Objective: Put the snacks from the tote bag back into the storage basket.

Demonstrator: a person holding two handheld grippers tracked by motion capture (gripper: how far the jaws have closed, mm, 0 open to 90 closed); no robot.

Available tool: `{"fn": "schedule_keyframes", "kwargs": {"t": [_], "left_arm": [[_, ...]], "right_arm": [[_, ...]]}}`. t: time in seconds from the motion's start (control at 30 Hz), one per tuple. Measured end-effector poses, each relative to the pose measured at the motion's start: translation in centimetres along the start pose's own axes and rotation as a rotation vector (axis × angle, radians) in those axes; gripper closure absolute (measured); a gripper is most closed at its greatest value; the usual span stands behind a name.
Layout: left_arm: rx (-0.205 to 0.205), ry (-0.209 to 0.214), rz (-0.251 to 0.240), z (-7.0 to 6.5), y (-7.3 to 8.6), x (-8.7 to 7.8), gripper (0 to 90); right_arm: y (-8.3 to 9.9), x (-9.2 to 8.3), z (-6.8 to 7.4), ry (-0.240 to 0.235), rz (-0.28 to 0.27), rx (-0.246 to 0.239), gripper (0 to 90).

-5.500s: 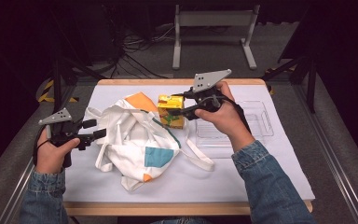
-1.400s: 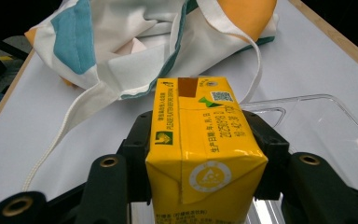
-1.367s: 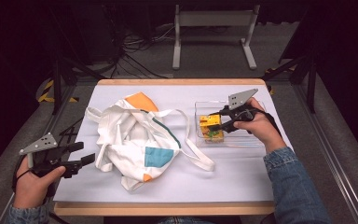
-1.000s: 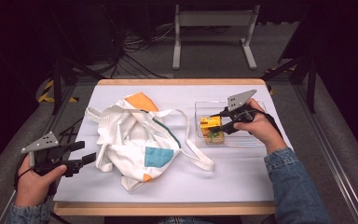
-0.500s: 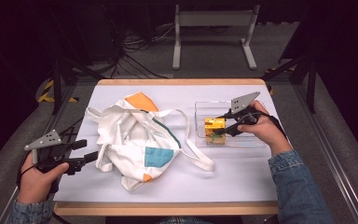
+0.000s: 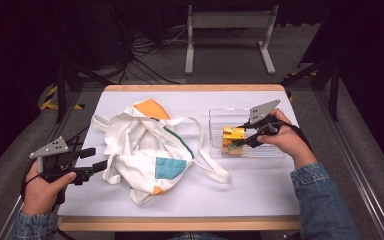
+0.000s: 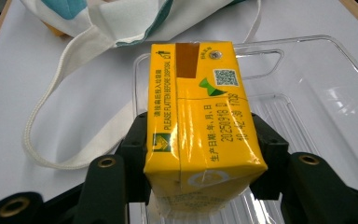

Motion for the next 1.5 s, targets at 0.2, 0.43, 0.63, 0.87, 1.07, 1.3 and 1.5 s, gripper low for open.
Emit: {"fn": "schedule_keyframes", "kwargs": {"t": [0.2, 0.43, 0.63, 0.87, 1.07, 1.3, 1.5], "left_arm": [[0.000, 0.004, 0.000, 0.0, -0.1, 0.2, 26.3], [0.003, 0.006, 0.001, 0.0, -0.2, 0.2, 26.3], [0.006, -0.006, -0.001, 0.1, -0.2, 0.1, 26.2], [-0.007, -0.032, 0.002, 0.6, 0.2, -0.2, 26.2], [-0.013, -0.035, -0.006, 0.7, 0.4, -0.6, 26.1], [-0.018, -0.040, -0.011, 1.1, 0.7, -0.9, 25.8], [-0.018, -0.052, -0.013, 1.4, 0.8, -0.6, 23.0]], "right_arm": [[0.3, -0.2, 0.0, 0.009, 0.012, 0.010, 49.9], [0.3, -1.0, 0.2, 0.025, -0.028, 0.025, 38.6], [-0.2, -1.6, 0.3, 0.055, -0.041, 0.027, 33.5], [-0.9, -2.7, 0.7, 0.095, -0.050, 0.044, 28.6], [-1.1, -3.8, 1.2, 0.128, -0.098, 0.117, 21.9], [-1.2, -5.8, 2.3, 0.170, -0.142, 0.146, 20.7], [-0.9, -7.4, 3.5, 0.216, -0.156, 0.192, 20.3]]}}
Point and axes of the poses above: each handheld gripper's, and its own axes: x roughly forward along the jaws, y roughly out of its underside, z roughly to its left, the point moved 1 cm from there along x, roughly forward along the jaws, and after that the axes turned 11 degrees about z, right-handed, at the moved point
